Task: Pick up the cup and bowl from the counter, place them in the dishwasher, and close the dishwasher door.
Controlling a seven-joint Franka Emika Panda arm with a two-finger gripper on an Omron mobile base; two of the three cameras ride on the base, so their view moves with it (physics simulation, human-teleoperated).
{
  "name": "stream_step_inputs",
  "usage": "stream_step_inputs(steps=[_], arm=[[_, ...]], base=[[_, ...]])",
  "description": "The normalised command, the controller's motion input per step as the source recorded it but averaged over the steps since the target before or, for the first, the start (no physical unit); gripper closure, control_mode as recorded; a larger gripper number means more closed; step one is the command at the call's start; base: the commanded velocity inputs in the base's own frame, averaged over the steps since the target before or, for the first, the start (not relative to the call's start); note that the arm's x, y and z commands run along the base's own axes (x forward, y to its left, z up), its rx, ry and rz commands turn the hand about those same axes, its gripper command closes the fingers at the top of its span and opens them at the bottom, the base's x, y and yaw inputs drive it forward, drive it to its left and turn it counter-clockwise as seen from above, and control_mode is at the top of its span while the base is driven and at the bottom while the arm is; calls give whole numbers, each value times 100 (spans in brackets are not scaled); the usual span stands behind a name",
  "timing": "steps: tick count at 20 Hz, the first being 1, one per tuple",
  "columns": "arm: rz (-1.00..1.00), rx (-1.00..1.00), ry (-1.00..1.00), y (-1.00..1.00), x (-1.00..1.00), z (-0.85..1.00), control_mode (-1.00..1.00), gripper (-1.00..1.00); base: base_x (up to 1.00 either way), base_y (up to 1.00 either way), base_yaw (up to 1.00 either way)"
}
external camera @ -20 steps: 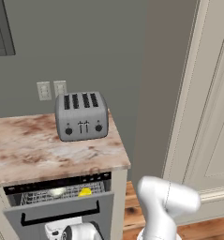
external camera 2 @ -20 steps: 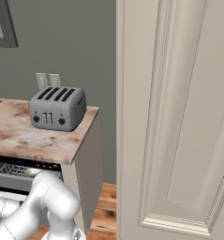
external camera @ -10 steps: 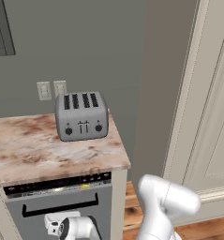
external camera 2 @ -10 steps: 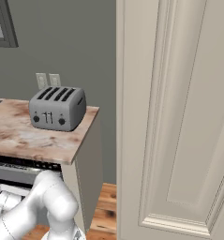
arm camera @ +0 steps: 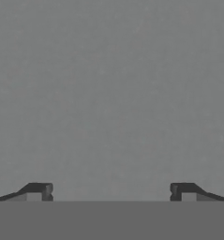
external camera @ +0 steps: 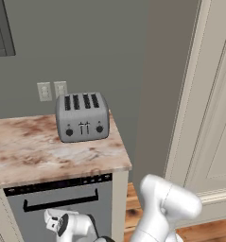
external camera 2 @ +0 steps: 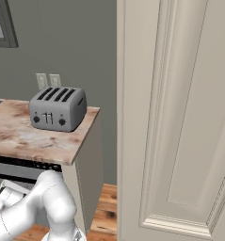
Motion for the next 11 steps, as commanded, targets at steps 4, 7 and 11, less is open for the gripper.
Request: stream_step_inputs(steps=[4, 7, 11], arm=[[4, 20, 0, -74, 100, -5, -100, -100], [4, 21, 0, -78, 100, -3, -100, -100], [4, 21, 0, -82, 100, -4, -100, -100]], base=[[0, 0, 0], [0, 0, 0], [0, 0, 0]])
